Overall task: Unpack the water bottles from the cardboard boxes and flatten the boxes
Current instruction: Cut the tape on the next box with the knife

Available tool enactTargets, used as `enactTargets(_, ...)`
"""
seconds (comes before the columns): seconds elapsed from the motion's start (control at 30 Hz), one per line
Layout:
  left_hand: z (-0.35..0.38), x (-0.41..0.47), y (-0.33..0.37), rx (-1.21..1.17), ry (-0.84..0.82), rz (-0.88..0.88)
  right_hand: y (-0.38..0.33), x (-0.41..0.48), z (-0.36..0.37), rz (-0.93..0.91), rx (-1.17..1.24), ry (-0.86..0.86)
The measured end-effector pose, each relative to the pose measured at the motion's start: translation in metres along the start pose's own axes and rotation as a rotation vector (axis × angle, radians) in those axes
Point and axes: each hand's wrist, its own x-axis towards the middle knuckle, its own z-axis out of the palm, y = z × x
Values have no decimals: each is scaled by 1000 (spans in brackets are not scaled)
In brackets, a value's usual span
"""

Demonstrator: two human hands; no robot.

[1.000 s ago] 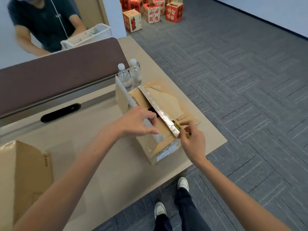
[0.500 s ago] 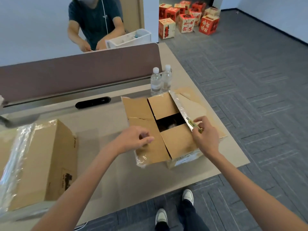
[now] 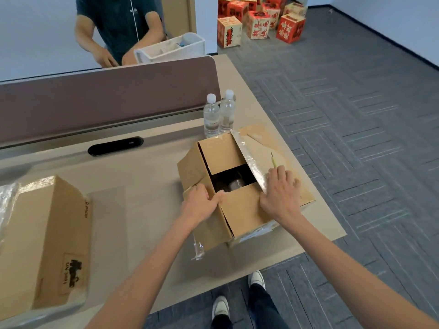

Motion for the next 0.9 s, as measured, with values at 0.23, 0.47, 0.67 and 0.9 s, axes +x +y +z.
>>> enactTargets(0.23,6,6,8,-6,16,-48,15,9,-8,-47,156,10)
enactTargets(0.47,6,4,9,-54,-17,10,21,14,-18,-20,268,22)
enactTargets(0.67,2,1,11,-19,-22,34,8,4,-6,-61,3,-23)
enactTargets(0.9,-6,1,11,38,-47,77,2,13,-7,-111,100,3)
